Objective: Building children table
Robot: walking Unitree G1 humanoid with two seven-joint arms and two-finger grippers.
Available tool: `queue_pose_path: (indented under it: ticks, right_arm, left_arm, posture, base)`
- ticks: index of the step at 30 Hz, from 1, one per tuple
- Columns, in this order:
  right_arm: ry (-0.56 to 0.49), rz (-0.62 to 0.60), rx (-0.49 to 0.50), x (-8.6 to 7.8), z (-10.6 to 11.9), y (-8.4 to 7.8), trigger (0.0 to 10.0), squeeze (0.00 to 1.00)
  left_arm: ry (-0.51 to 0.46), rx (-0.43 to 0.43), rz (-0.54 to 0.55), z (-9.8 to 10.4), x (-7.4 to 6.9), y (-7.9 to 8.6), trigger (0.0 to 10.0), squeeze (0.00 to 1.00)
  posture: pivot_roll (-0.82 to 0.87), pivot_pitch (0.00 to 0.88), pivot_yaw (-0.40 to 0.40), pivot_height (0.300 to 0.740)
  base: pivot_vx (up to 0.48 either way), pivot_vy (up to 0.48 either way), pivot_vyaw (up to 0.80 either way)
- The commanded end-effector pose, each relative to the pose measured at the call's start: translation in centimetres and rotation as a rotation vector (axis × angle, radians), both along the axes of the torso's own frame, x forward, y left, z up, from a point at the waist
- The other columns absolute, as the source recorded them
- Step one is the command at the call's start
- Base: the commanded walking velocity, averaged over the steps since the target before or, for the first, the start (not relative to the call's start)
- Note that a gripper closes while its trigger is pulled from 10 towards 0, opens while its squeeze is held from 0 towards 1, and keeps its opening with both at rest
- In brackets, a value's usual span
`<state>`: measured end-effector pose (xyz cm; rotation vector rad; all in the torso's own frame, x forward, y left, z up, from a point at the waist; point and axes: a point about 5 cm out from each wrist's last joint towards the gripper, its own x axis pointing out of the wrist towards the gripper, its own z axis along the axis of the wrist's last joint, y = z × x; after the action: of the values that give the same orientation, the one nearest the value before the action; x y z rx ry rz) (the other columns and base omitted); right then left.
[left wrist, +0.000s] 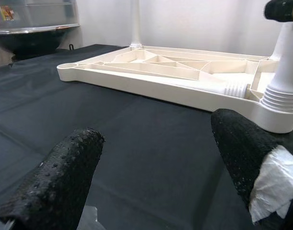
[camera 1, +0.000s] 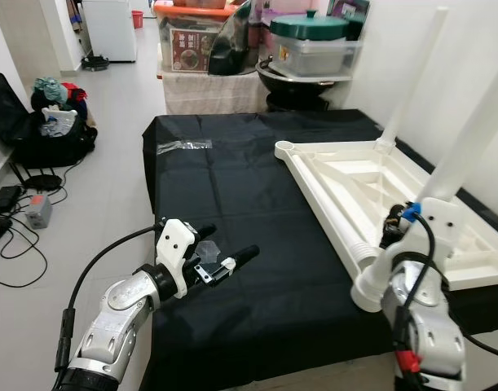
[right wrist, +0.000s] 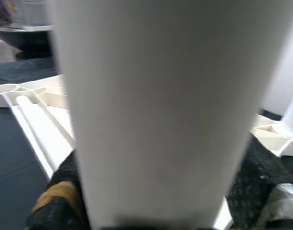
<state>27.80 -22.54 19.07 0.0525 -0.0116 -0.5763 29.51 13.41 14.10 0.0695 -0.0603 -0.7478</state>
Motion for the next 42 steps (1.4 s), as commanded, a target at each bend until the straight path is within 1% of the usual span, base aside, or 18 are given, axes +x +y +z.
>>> queue_pose_path:
  ticks: [1, 4, 10, 11, 12, 13, 14, 15, 18, 21, 22, 24, 28, 33, 37, 40, 41, 42]
  right_arm:
    - [0.017, -0.015, 0.010, -0.2, -0.3, -0.8, 10.0, 0.00]
    - [0.003, 0.005, 0.001, -0.2, 0.0, -0.8, 10.0, 0.00]
    - [-0.128, 0.200, -0.012, 0.2, 2.4, -2.4, 10.0, 0.00]
    - [-0.157, 0.310, 0.004, 0.5, 3.3, -2.7, 10.0, 0.00]
    - [-0.153, 0.382, 0.029, 0.7, 3.4, -2.7, 10.0, 0.00]
    - [-0.153, 0.382, 0.029, 0.7, 3.4, -2.7, 10.0, 0.00]
    - [-0.152, 0.474, 0.047, 1.0, 3.7, -2.7, 10.0, 0.00]
    - [-0.152, 0.474, 0.047, 1.0, 3.7, -2.7, 10.0, 0.00]
    - [-0.116, 0.639, 0.023, 1.2, 3.7, -3.0, 10.0, 0.00]
    - [-0.082, 0.687, 0.004, 1.3, 3.1, -3.7, 9.5, 0.00]
    - [-0.073, 0.686, 0.005, 1.5, 2.9, -4.2, 0.0, 0.00]
    - [-0.066, 0.687, 0.006, 1.6, 2.7, -4.4, 0.0, 0.00]
    - [-0.069, 0.622, -0.017, 2.1, 2.5, -5.3, 0.0, 0.00]
    - [-0.083, 0.603, 0.008, 2.1, 2.1, -5.1, 0.0, 0.00]
    - [-0.085, 0.496, 0.039, 1.9, 1.5, -5.3, 0.0, 0.00]
    - [0.017, 0.123, -0.016, 1.1, -0.1, -6.8, 0.0, 0.00]
    - [0.017, 0.123, -0.016, 1.1, -0.1, -6.8, 0.0, 0.00]
    - [0.060, -0.050, 0.017, 0.4, -1.3, -7.3, 0.0, 0.00]
  left_arm:
    - [0.001, 0.016, -0.004, -0.1, 0.0, 0.1, 10.0, 0.00]
    - [0.001, 0.017, -0.005, -0.1, 0.0, 0.1, 10.0, 0.00]
    - [-0.001, 0.028, -0.010, -0.1, 0.1, 0.4, 10.0, 0.00]
    - [-0.002, 0.030, -0.012, -0.1, 0.1, 0.4, 10.0, 0.00]
    - [-0.002, 0.031, -0.015, -0.1, 0.1, 0.3, 10.0, 0.00]
    - [-0.002, 0.031, -0.015, -0.1, 0.1, 0.3, 10.0, 0.00]
    - [-0.002, 0.031, -0.019, -0.1, 0.1, 0.2, 10.0, 0.00]
    - [-0.002, 0.031, -0.019, -0.1, 0.1, 0.2, 10.0, 0.00]
    - [-0.001, 0.032, -0.024, -0.1, 0.1, 0.1, 10.0, 0.00]
    - [-0.003, 0.034, -0.024, -0.1, 0.2, 0.1, 10.0, 0.00]
    - [-0.005, 0.035, -0.023, 0.0, 0.3, 0.2, 10.0, 0.00]
    - [-0.007, 0.035, -0.023, 0.0, 0.3, 0.2, 10.0, 0.00]
    - [-0.008, 0.038, -0.019, 0.0, 0.3, 0.4, 10.0, 0.00]
    - [-0.009, 0.039, -0.022, 0.0, 0.3, 0.4, 10.0, 0.00]
    - [-0.011, 0.039, -0.028, 0.1, 0.3, 0.3, 10.0, 0.00]
    - [-0.014, 0.039, -0.025, 0.1, 0.3, 0.2, 10.0, 0.00]
    - [-0.014, 0.039, -0.025, 0.1, 0.3, 0.2, 10.0, 0.00]
    - [-0.015, 0.037, -0.017, 0.1, 0.4, 0.3, 10.0, 0.00]
  posture:
    - [0.01, 0.000, -0.078, 0.740]
    - [0.01, 0.000, -0.077, 0.740]
    - [0.00, 0.000, -0.070, 0.740]
    - [0.00, 0.000, -0.069, 0.740]
    - [0.00, 0.000, -0.067, 0.740]
    - [0.00, 0.000, -0.067, 0.740]
    - [0.00, 0.000, -0.064, 0.740]
    - [0.00, 0.000, -0.064, 0.740]
    - [0.00, 0.000, -0.065, 0.740]
    - [0.00, 0.000, -0.068, 0.740]
    - [0.00, 0.000, -0.069, 0.740]
    - [0.00, 0.000, -0.069, 0.740]
    - [0.01, 0.000, -0.073, 0.740]
    - [0.01, 0.000, -0.067, 0.740]
    - [0.01, 0.000, -0.065, 0.740]
    - [0.01, 0.000, -0.069, 0.740]
    - [0.01, 0.000, -0.069, 0.740]
    - [0.01, 0.000, -0.071, 0.740]
  base:
    - [0.000, 0.000, 0.00]
    - [0.000, 0.000, 0.00]
    - [0.000, 0.000, 0.00]
    - [0.000, 0.000, 0.00]
    - [0.000, 0.000, 0.00]
    - [0.000, 0.000, 0.00]
    - [0.000, 0.000, 0.00]
    - [0.000, 0.000, 0.00]
    - [0.000, 0.000, 0.00]
    - [0.000, 0.000, 0.00]
    - [0.000, 0.000, 0.00]
    - [0.000, 0.000, 0.00]
    - [0.000, 0.000, 0.00]
    - [0.000, 0.000, 0.00]
    - [0.000, 0.000, 0.00]
    - [0.000, 0.000, 0.00]
    - [0.000, 0.000, 0.00]
    - [0.000, 0.000, 0.00]
